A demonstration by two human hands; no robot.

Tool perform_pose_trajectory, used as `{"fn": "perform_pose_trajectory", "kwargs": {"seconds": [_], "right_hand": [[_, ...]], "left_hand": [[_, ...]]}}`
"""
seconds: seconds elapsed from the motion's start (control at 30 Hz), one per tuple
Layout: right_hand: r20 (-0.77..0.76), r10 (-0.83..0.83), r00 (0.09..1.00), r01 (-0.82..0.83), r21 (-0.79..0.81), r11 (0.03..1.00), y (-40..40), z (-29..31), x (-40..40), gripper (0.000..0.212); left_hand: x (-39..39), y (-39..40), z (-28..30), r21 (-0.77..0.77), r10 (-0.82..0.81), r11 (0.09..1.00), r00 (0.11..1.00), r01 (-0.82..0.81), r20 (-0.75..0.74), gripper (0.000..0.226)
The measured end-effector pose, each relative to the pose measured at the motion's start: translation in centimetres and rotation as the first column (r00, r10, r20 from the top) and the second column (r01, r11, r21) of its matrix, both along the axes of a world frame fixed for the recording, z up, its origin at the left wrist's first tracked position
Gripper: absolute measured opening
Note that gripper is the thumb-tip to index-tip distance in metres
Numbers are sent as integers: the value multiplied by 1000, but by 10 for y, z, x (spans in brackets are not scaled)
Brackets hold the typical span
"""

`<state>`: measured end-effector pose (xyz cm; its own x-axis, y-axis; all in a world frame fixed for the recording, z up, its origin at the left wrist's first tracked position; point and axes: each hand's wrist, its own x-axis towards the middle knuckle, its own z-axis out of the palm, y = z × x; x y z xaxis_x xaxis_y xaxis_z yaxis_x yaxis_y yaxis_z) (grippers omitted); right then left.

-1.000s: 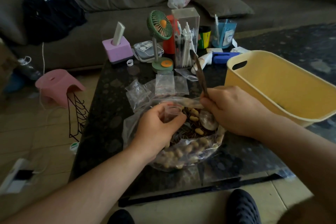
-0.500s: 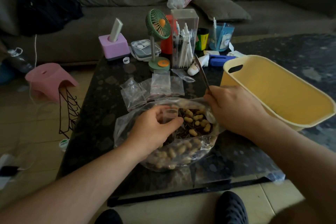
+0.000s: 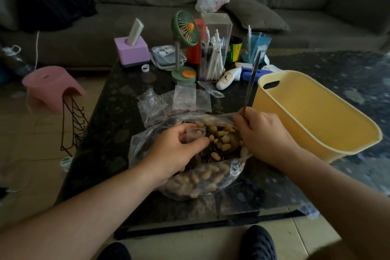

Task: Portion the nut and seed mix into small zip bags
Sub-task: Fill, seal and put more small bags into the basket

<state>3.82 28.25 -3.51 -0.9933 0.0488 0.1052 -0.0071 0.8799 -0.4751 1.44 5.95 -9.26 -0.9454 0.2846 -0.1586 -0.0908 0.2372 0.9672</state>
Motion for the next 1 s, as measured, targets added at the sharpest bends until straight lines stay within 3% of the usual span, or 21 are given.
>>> {"fn": "perform_pose_trajectory", "kwargs": {"seconds": [0.1,0.23,0.33,0.4,0.53,0.7,0.77,0.87,1.0], "right_hand": [[-17,-9,1000,10,53,999,7,4,-2,23],[23,106,994,-105,-36,994,-1,-1,2,23],[-27,126,992,-127,-67,990,-13,-9,7,26],[-1,57,998,-57,-129,990,-13,-11,6,27],[212,-105,972,175,-346,922,-6,-13,1,31],[394,-80,916,301,-542,784,-1,-14,-2,27],[405,-69,912,305,-554,775,2,-12,-2,28],[376,-93,922,318,-598,735,3,-4,-1,31],[263,-154,952,286,-596,751,3,9,1,29]], "left_hand": [[1,-2,0,-22,-26,999,1000,26,-13,42],[0,-2,1,-91,-50,995,998,47,-28,53],[-1,-1,0,-78,-41,996,999,39,-16,57],[0,0,0,-46,-33,998,999,33,3,61],[-2,-2,-3,18,-24,1000,999,24,41,54],[-4,-6,0,6,-43,999,996,43,73,43],[-3,-7,-1,-10,-41,999,998,42,53,41],[0,-5,0,-64,-32,997,999,32,0,57],[3,-2,-1,-113,29,993,997,-38,-78,52]]}}
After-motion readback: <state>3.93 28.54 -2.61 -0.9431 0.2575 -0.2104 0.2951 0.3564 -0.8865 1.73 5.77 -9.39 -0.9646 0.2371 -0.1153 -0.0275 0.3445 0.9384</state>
